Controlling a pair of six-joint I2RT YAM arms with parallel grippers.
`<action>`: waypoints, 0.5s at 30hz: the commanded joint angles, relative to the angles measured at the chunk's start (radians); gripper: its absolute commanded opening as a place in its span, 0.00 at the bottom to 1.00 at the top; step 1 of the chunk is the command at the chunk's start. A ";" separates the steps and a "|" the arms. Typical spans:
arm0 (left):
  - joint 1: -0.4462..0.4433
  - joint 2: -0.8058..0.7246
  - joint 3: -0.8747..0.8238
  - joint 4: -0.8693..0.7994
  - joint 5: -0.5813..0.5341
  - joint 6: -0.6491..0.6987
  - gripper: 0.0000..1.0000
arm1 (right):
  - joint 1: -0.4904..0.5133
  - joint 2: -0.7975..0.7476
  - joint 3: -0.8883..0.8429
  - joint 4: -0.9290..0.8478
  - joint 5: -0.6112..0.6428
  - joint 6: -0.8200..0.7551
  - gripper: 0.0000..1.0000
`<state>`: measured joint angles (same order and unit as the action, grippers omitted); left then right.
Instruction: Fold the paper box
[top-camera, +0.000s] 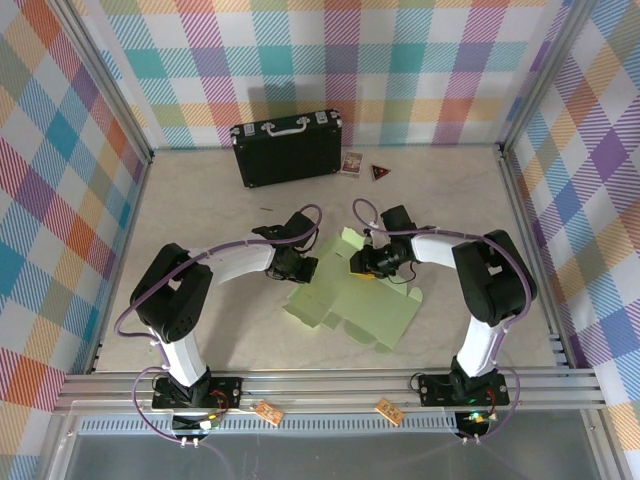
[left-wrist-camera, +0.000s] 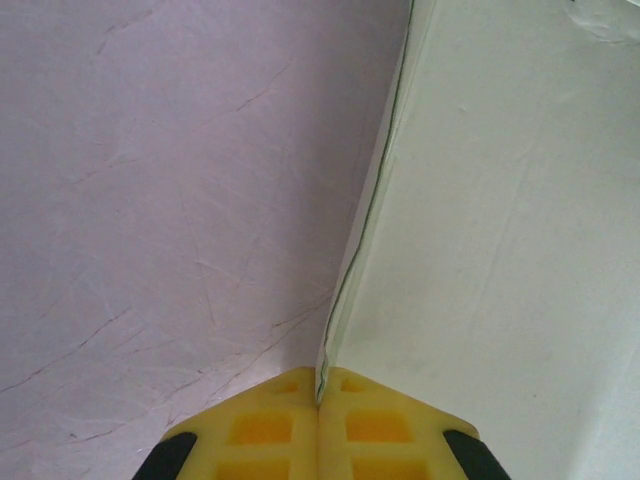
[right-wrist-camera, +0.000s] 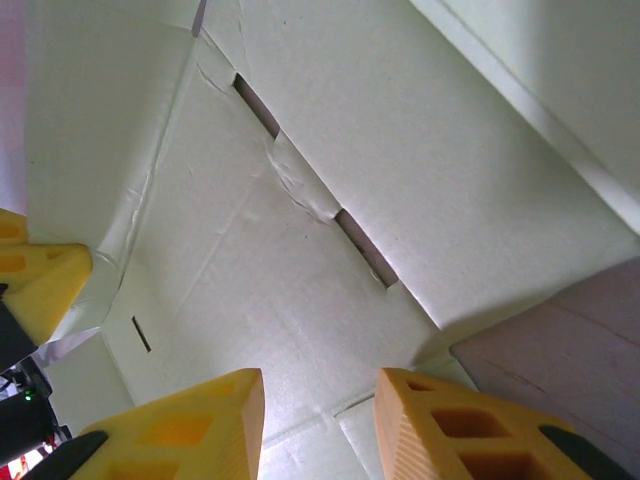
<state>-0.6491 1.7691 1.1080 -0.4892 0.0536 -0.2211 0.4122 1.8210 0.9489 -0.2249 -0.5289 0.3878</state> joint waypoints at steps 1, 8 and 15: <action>0.014 -0.041 -0.022 -0.003 -0.050 -0.036 0.00 | -0.004 0.107 -0.070 -0.077 0.098 0.024 0.36; 0.052 -0.105 -0.089 0.032 -0.057 -0.079 0.00 | -0.016 0.119 -0.058 -0.060 0.063 0.036 0.36; 0.097 -0.130 -0.104 0.030 -0.050 -0.105 0.00 | -0.004 0.024 0.122 -0.099 -0.057 -0.026 0.38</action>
<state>-0.5880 1.6722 1.0164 -0.4480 0.0639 -0.2790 0.4072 1.8553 1.0046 -0.2142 -0.6041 0.4042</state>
